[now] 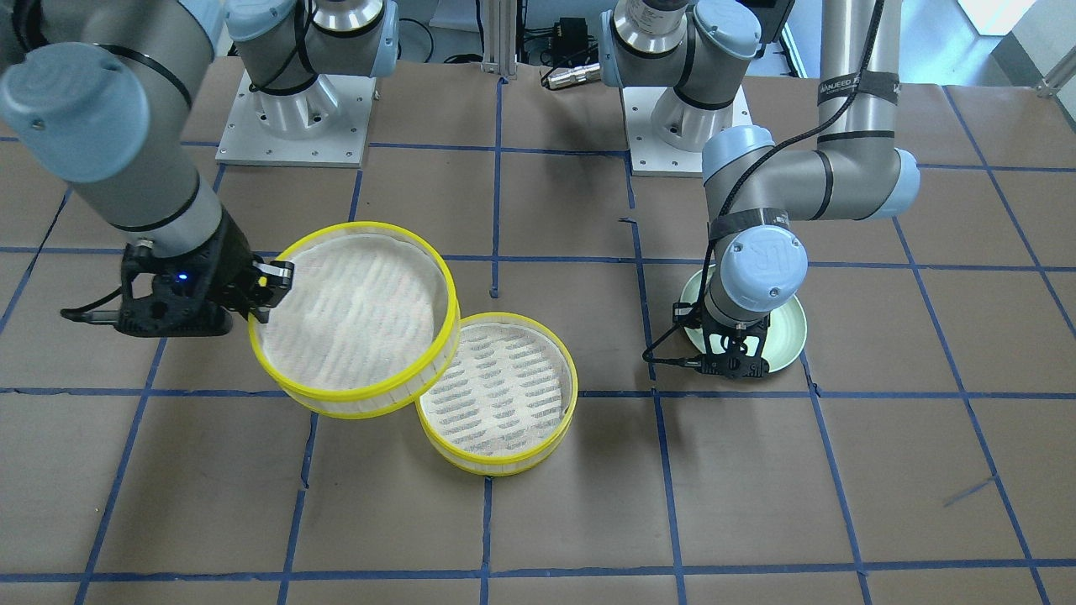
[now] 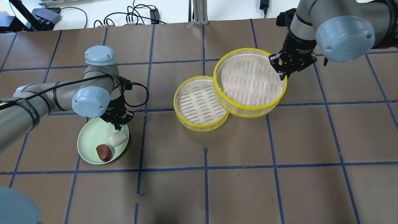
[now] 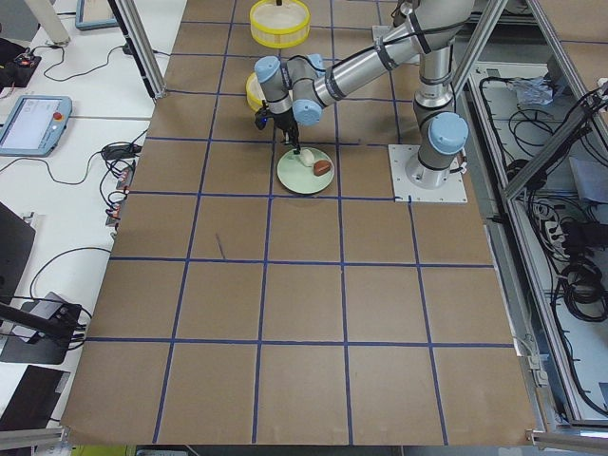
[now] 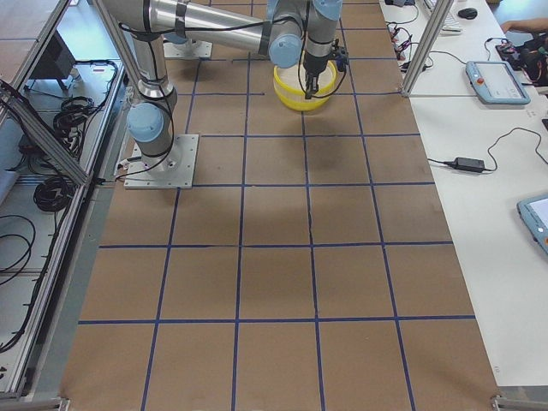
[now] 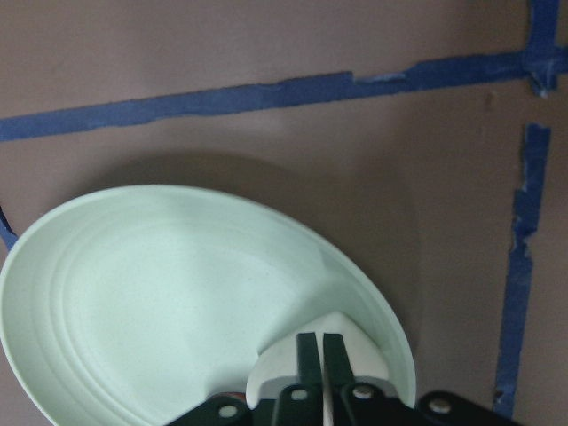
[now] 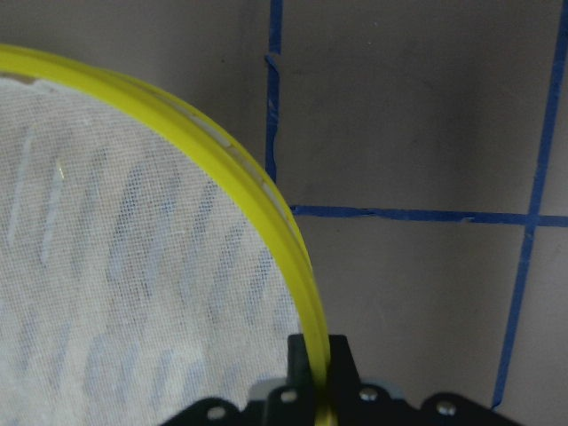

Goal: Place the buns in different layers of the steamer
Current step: 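Lift the top steamer tier with the right gripper and carry it away, then lower the left gripper and grasp the white bun on the plate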

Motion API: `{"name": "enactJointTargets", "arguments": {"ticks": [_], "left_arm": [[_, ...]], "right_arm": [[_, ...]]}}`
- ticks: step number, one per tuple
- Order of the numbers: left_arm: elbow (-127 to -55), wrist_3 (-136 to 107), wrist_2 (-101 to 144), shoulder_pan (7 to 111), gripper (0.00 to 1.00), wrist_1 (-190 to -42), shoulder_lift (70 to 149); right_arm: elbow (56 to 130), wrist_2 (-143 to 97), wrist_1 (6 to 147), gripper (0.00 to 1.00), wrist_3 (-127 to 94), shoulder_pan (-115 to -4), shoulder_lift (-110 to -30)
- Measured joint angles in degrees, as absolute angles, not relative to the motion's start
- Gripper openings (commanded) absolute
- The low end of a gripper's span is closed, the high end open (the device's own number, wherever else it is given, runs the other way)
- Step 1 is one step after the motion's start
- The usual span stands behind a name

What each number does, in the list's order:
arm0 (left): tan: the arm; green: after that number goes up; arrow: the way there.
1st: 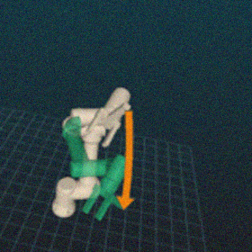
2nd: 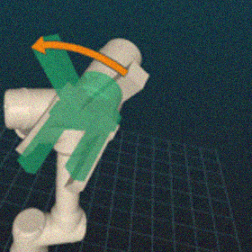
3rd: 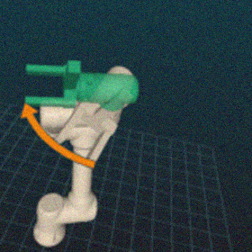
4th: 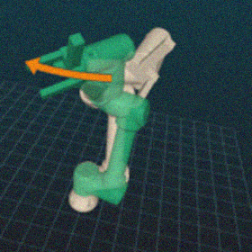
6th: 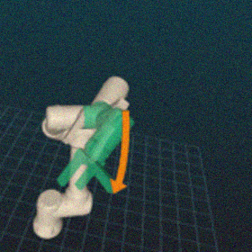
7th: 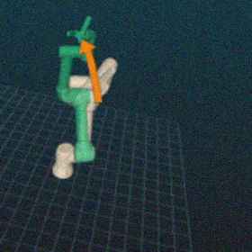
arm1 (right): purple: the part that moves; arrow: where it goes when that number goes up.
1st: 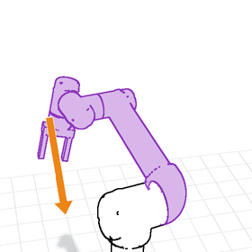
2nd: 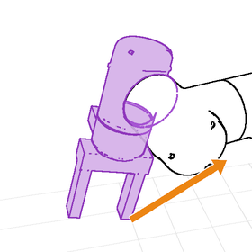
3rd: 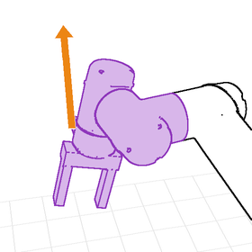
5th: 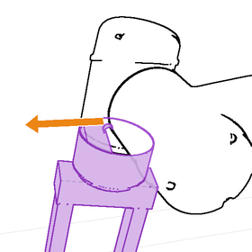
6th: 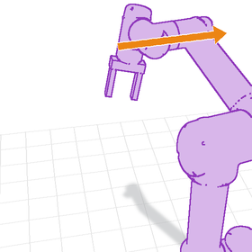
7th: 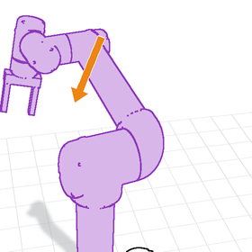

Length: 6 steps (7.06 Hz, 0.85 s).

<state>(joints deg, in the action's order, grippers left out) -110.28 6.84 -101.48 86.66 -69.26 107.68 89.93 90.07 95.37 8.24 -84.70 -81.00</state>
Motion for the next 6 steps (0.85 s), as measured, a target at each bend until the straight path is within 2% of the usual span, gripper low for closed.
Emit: {"name": "enactJointTargets", "arguments": {"ticks": [3, 6], "left_arm": [[-110.8, 5.7, -101.4, 86.6, 0.96, -73.5, 107.1], [-111.2, 5.7, -101.7, 86.5, 0.96, -75.1, 107.1]], "right_arm": [[83.4, 93.3, 81.8, 0.08, 11.8, -80.9, -88.5], [83.1, 93.4, 77.0, 0.07, 13.5, -76.5, -92.6]]}}
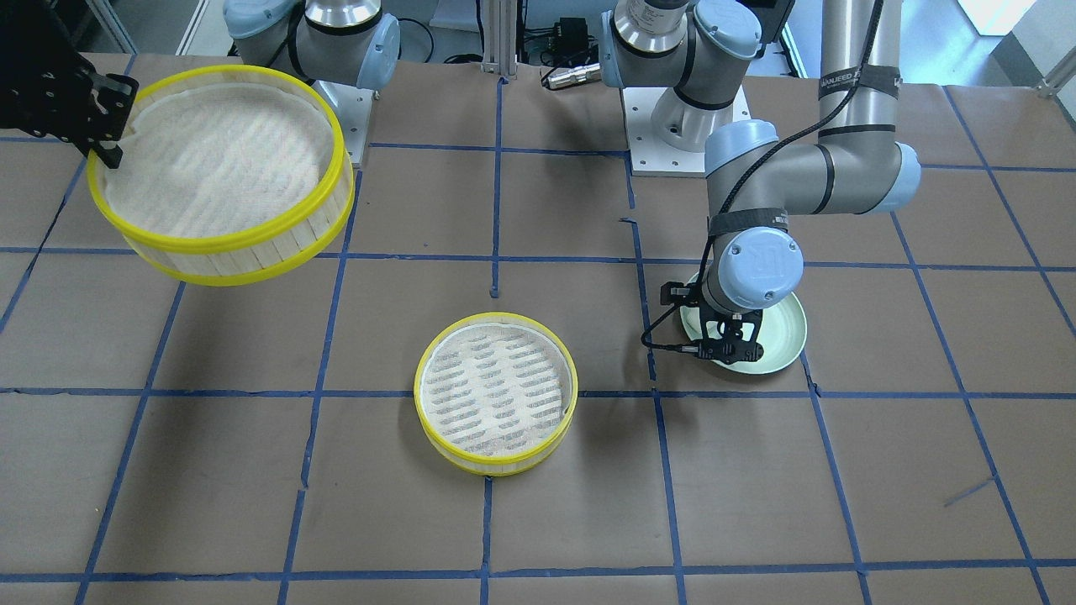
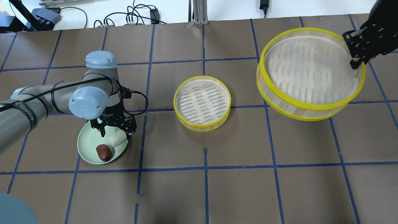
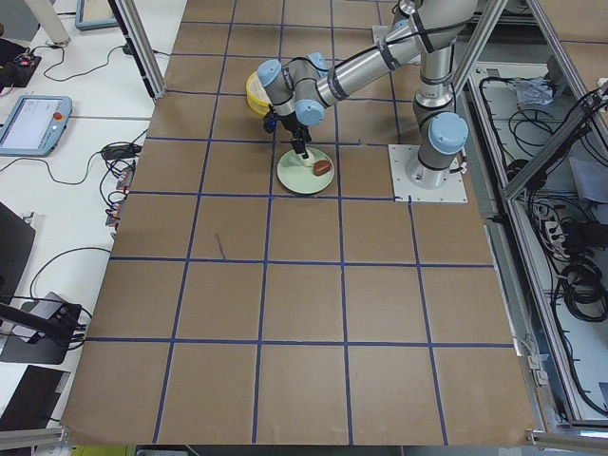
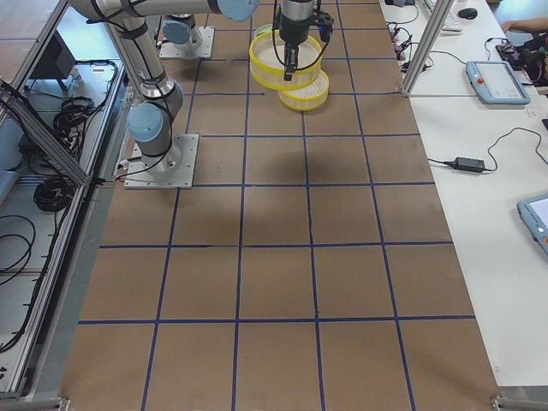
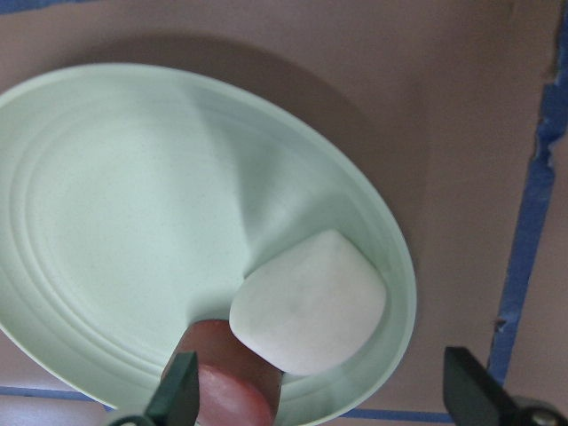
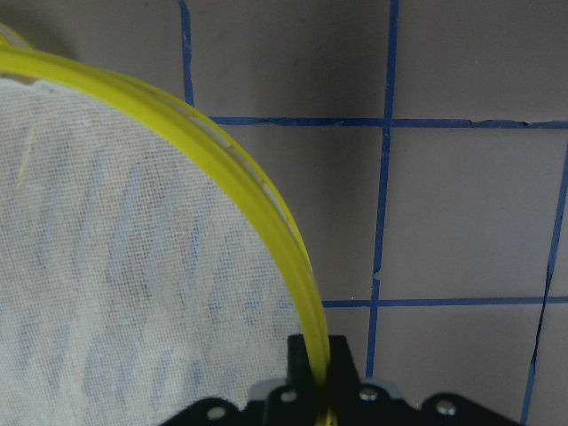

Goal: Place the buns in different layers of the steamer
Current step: 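Lower the left gripper and grasp the white bun on the plate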

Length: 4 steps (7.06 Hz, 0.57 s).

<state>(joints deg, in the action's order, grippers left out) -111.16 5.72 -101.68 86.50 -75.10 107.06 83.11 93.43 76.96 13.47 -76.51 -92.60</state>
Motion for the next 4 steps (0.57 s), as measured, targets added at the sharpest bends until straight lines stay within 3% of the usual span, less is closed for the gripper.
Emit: {"name": "enactJointTargets", "arguments": {"ticks": [2, 3, 4], "left_arm": [[-111.3, 5.8, -101.8, 86.5, 0.95, -75.3, 107.2], [-111.5, 5.8, -101.8, 86.4, 0.7, -75.3, 107.3], [-111.7, 5.8, -102.4, 86.4, 0.38, -75.2, 107.6]], "right_arm": [[83.2, 92.8, 76.7, 0.07, 13.8, -74.9, -92.1], [83.1, 92.6, 76.7, 0.07, 13.8, -74.8, -91.9], [83.1, 92.6, 76.8, 0.07, 13.8, -74.7, -91.8]]}}
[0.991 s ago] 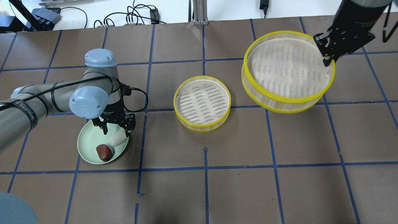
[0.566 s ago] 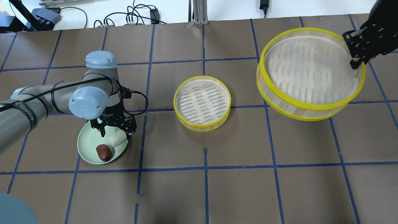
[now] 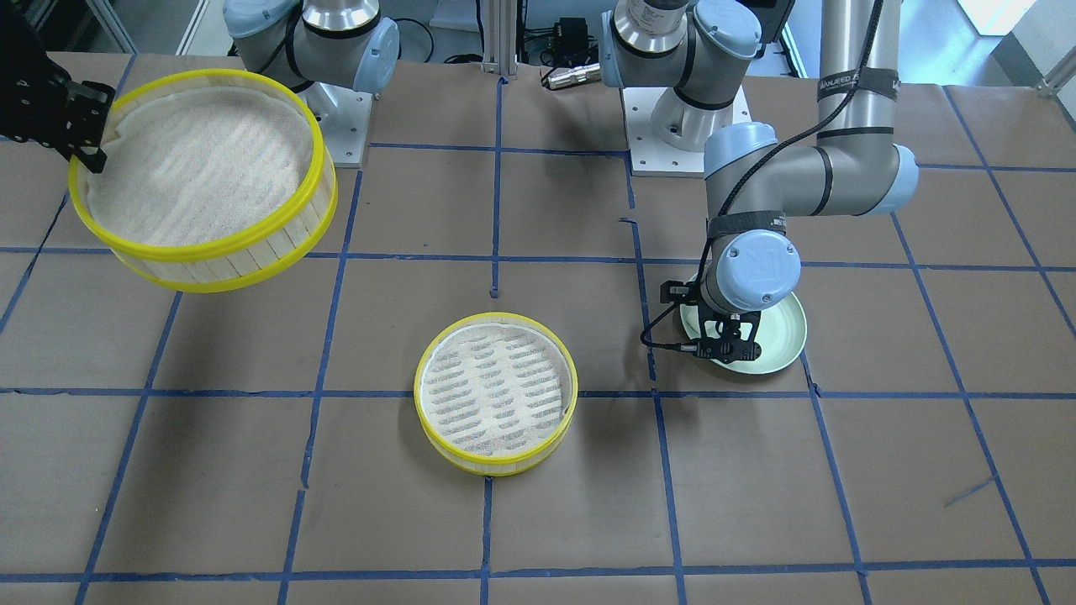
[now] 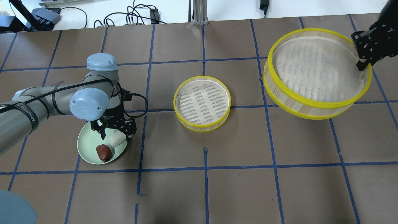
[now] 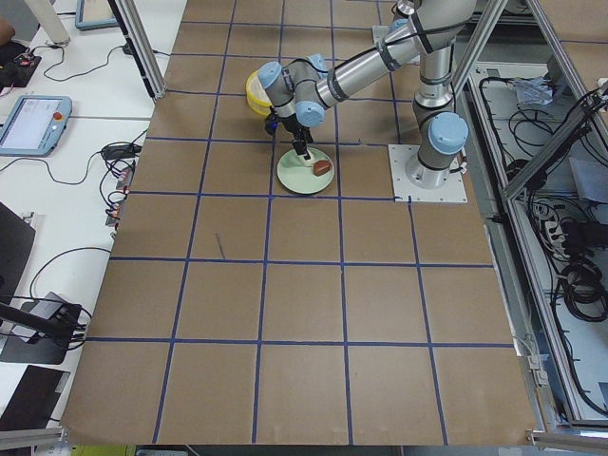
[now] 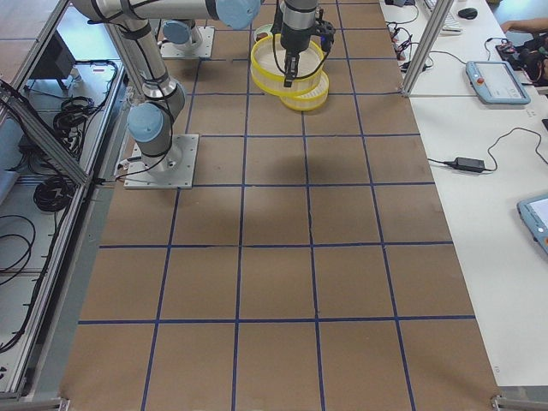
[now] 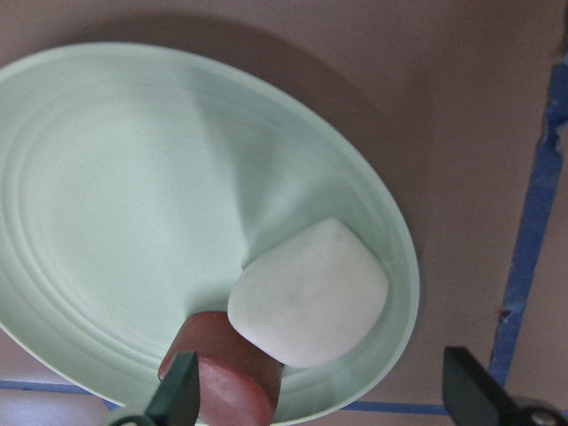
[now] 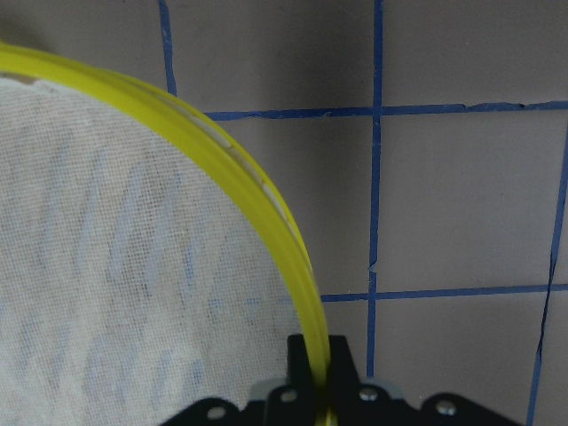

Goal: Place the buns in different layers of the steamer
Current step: 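Lower the left gripper and grasp the white bun on the plate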

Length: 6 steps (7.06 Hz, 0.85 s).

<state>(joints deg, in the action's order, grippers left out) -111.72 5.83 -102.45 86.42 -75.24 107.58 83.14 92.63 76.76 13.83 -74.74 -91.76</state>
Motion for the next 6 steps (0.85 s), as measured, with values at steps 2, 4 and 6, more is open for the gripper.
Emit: {"name": "enactJointTargets", "arguments": {"ticks": [2, 4, 6], "left_arm": [[-111.9, 5.9, -104.7, 86.4, 0.14, -75.2, 107.7], [-111.8, 5.8, -105.0, 86.4, 0.05, -74.9, 107.7], [-110.6, 5.7, -104.7, 86.4, 0.01, -73.1, 107.5]], "right_arm": [[83.1, 92.6, 76.7, 0.07, 14.0, -74.7, -91.7], [83.2, 92.5, 76.8, 0.07, 13.9, -74.8, -91.6], [83.2, 92.5, 76.8, 0.07, 13.9, -74.8, -91.6]]}}
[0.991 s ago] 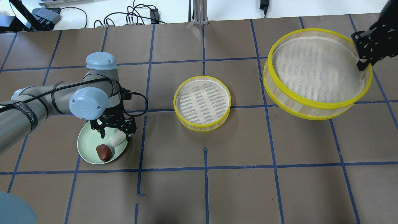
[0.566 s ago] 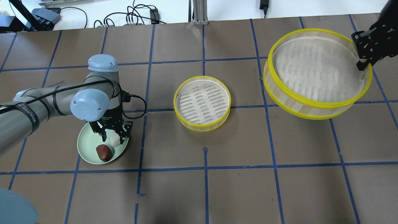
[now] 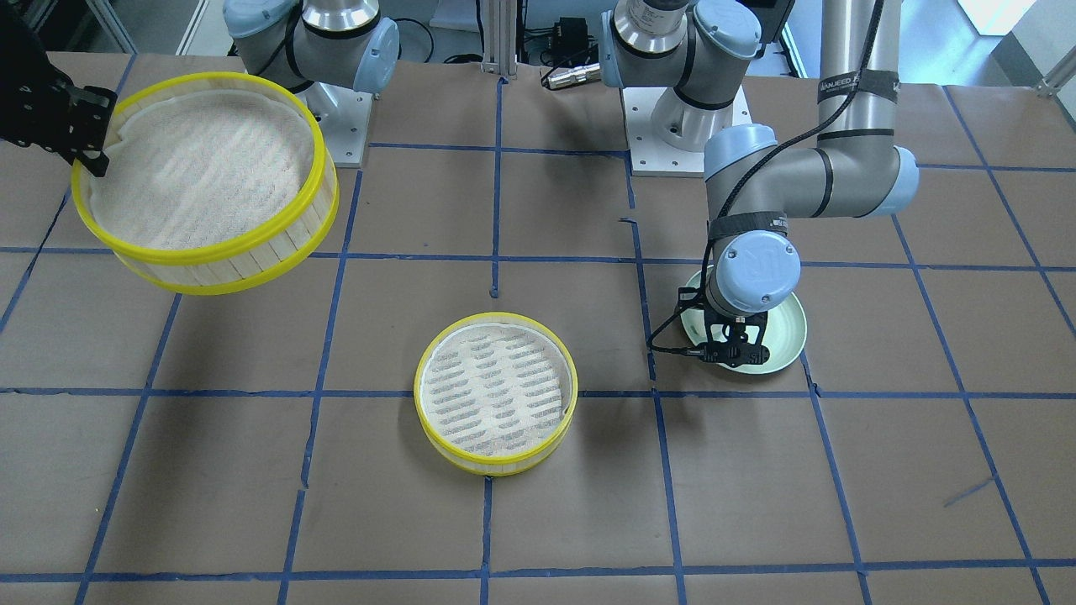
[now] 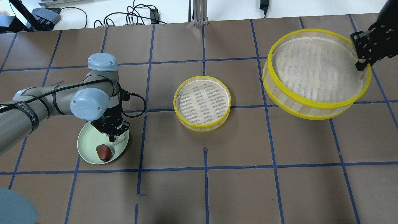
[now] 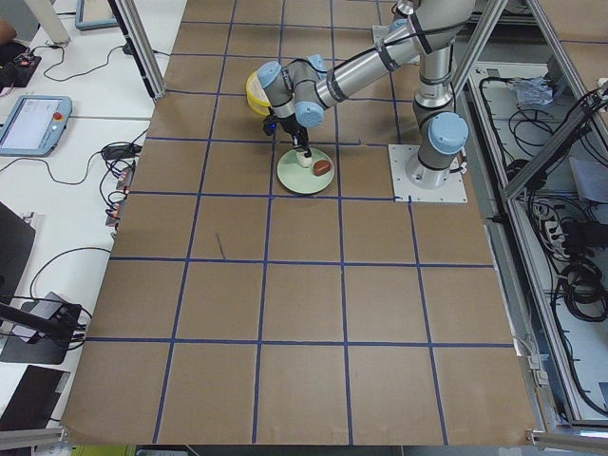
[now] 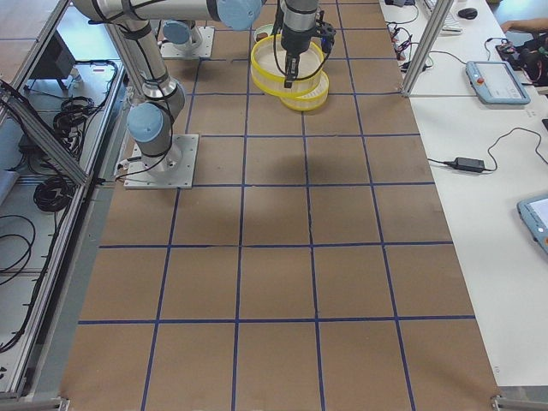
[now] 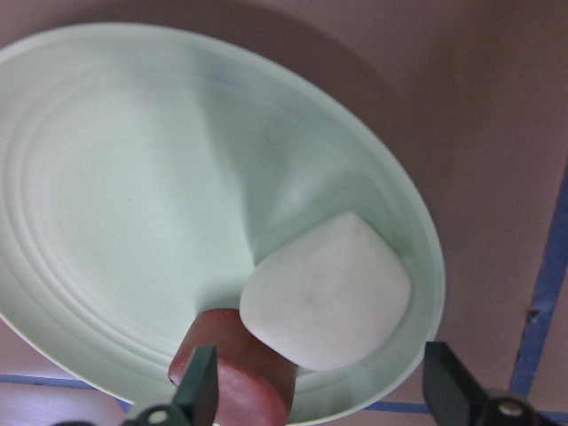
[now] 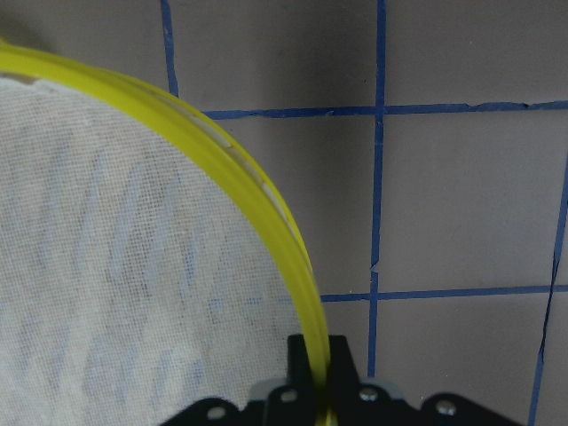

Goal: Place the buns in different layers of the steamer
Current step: 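Lower the left gripper and grasp the white bun on the plate, then carry the white bun with the left gripper over the lower steamer tier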

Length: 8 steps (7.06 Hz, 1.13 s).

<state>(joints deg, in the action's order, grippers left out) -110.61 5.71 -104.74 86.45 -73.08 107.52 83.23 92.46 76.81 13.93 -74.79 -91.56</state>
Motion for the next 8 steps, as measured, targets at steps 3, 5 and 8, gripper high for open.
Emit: {"name": "enactJointTargets", "arguments": {"ticks": [3, 5, 8], "left_arm": [[-106.1, 6.7, -104.7, 86.6, 0.01, -70.9, 106.2], [-103.1, 6.7, -103.3, 87.4, 0.01, -71.0, 103.4], [-95.3, -0.7, -91.9, 93.9, 0.01, -72.9, 102.4]], "right_arm": [[83.2, 92.4, 76.8, 0.08, 14.0, -74.8, -91.6], [83.3, 92.4, 76.8, 0.08, 13.9, -74.8, -91.6], [83.4, 92.5, 76.7, 0.08, 14.0, -74.8, -91.5]]}}
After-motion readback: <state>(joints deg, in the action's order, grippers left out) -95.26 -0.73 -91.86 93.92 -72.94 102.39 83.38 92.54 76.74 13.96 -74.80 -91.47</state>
